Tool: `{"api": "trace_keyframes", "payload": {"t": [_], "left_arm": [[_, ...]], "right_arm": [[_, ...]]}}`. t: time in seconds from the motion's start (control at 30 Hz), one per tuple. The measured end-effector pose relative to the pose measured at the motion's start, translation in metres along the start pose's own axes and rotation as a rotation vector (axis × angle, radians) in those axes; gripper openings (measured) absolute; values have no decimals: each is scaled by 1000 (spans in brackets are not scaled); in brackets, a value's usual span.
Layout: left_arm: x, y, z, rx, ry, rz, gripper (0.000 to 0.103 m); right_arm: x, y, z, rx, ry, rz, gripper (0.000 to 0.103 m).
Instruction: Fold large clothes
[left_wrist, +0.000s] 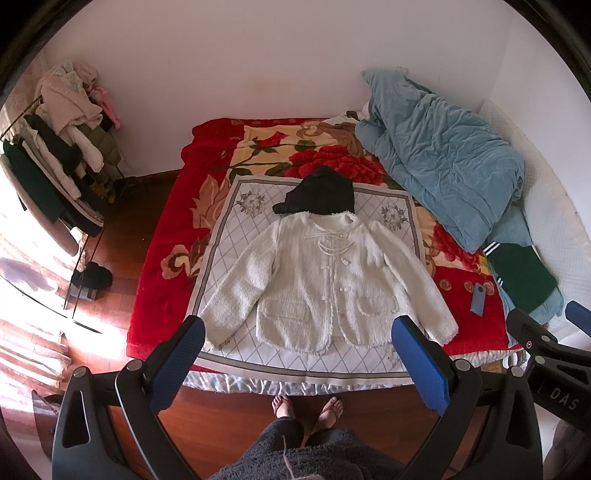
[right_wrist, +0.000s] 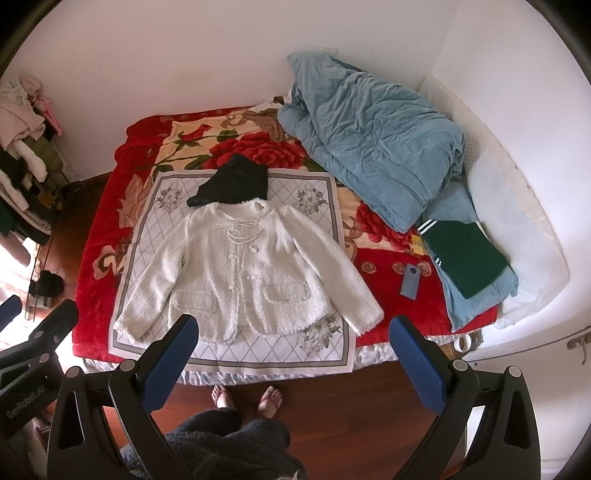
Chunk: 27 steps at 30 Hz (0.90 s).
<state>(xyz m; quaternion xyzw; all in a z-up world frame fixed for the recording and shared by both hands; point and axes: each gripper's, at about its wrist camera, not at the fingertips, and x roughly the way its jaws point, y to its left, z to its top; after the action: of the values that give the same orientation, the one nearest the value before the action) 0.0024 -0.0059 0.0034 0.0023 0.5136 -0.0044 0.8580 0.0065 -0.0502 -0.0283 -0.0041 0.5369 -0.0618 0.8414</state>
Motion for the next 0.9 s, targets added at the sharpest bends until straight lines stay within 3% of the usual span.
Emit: {"api": "trace_keyframes", "payload": {"t": [0.57,0.77,0.9], "left_arm": [[14,-4,27,15,8,-12,103],[69,-8,41,55,-117,90,103],[133,-15,50,56,-95,117,103]], "right_arm": [[7,4,8,26,12,3,103],[93,-3,10,131,43,2,103],[175,-44,6,272,97,-30,103]]}}
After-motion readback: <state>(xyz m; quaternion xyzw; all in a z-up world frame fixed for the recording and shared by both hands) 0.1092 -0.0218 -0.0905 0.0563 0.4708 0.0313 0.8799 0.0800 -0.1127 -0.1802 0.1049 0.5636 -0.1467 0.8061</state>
